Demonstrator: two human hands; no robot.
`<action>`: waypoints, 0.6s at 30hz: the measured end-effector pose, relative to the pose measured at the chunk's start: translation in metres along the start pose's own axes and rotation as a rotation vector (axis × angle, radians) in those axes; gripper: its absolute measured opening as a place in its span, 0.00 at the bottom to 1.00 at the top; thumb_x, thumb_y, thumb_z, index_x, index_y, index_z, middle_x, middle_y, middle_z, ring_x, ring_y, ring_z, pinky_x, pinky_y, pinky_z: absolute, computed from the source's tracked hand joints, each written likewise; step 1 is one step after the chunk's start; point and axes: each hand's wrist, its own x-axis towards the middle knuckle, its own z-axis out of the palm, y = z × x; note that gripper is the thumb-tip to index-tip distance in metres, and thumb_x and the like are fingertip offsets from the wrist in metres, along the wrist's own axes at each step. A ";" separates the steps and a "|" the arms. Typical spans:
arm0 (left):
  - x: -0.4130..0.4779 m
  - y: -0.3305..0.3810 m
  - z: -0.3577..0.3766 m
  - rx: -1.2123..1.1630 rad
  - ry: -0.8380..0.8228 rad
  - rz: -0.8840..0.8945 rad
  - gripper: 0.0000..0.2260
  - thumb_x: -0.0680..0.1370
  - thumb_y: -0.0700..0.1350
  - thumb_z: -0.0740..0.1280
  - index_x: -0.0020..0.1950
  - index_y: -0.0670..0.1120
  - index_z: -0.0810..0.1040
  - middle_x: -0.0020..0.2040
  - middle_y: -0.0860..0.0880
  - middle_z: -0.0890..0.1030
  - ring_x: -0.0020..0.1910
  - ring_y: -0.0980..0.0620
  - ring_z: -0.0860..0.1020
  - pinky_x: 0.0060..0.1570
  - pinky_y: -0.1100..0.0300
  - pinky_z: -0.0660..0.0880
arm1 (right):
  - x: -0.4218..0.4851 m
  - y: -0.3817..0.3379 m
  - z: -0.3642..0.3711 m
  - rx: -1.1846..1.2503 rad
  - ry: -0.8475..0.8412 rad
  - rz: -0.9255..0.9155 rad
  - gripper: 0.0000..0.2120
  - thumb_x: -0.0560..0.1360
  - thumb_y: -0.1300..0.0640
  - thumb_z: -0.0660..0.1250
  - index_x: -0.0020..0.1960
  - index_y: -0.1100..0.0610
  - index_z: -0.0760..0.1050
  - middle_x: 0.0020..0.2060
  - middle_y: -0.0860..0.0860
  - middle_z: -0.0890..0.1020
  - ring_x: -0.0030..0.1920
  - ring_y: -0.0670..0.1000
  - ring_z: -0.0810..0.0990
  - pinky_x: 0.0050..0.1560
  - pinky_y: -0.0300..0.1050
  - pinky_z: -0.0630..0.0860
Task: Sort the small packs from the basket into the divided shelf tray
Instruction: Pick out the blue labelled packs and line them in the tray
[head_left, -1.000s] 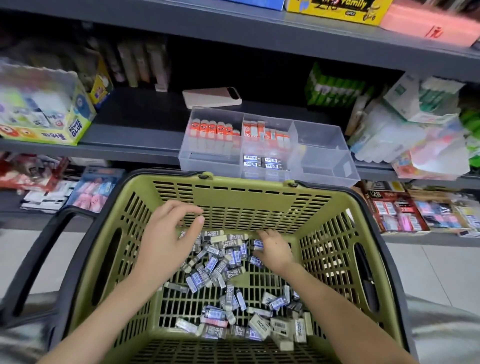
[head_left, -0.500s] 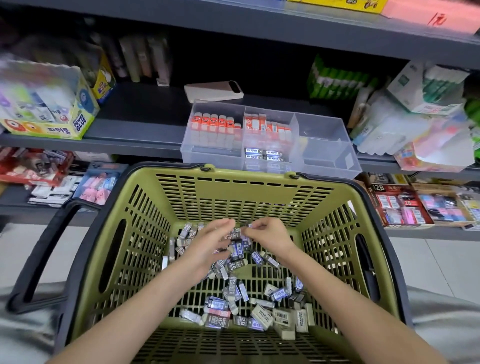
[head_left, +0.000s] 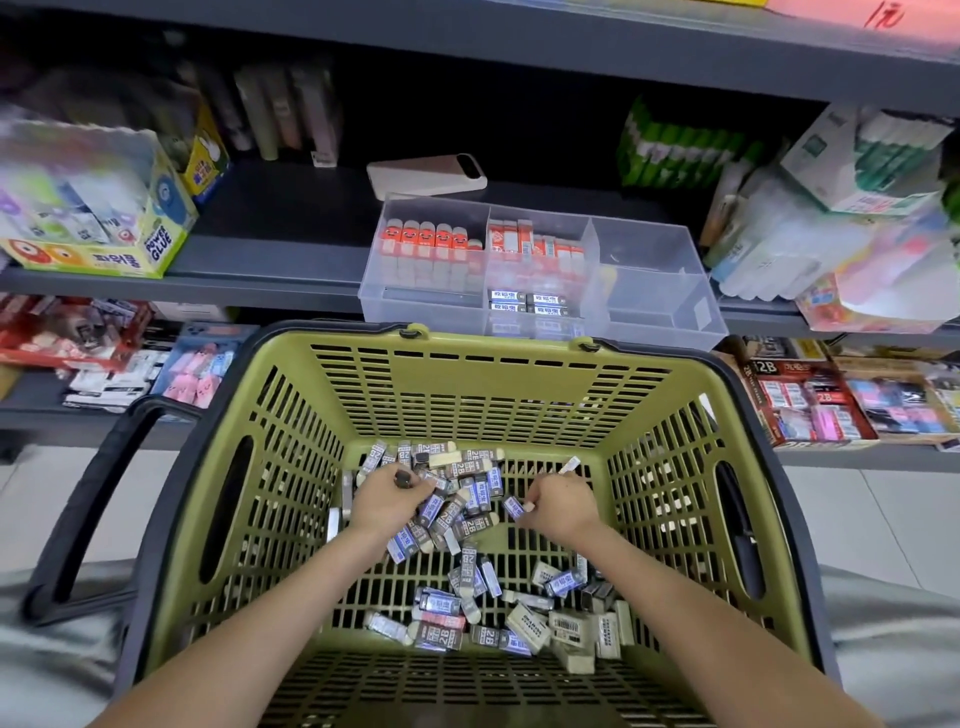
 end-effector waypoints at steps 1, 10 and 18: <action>0.002 -0.004 -0.002 0.064 -0.017 0.065 0.09 0.74 0.46 0.72 0.40 0.43 0.75 0.37 0.50 0.76 0.38 0.48 0.73 0.37 0.58 0.69 | 0.002 0.001 0.001 0.118 0.016 0.040 0.10 0.73 0.53 0.68 0.46 0.60 0.82 0.42 0.54 0.84 0.47 0.52 0.81 0.49 0.44 0.78; 0.001 -0.020 0.013 0.446 -0.029 0.144 0.17 0.72 0.52 0.73 0.51 0.47 0.69 0.38 0.52 0.75 0.35 0.54 0.73 0.31 0.61 0.67 | 0.018 -0.024 0.012 0.634 0.217 0.102 0.05 0.74 0.63 0.65 0.40 0.57 0.75 0.32 0.51 0.78 0.34 0.48 0.75 0.44 0.45 0.77; 0.011 -0.033 0.009 0.234 -0.068 0.081 0.07 0.74 0.42 0.73 0.49 0.43 0.79 0.49 0.45 0.81 0.48 0.48 0.78 0.50 0.61 0.73 | 0.025 -0.021 0.029 0.312 0.079 0.040 0.29 0.71 0.40 0.67 0.67 0.52 0.67 0.62 0.50 0.72 0.64 0.53 0.69 0.59 0.46 0.70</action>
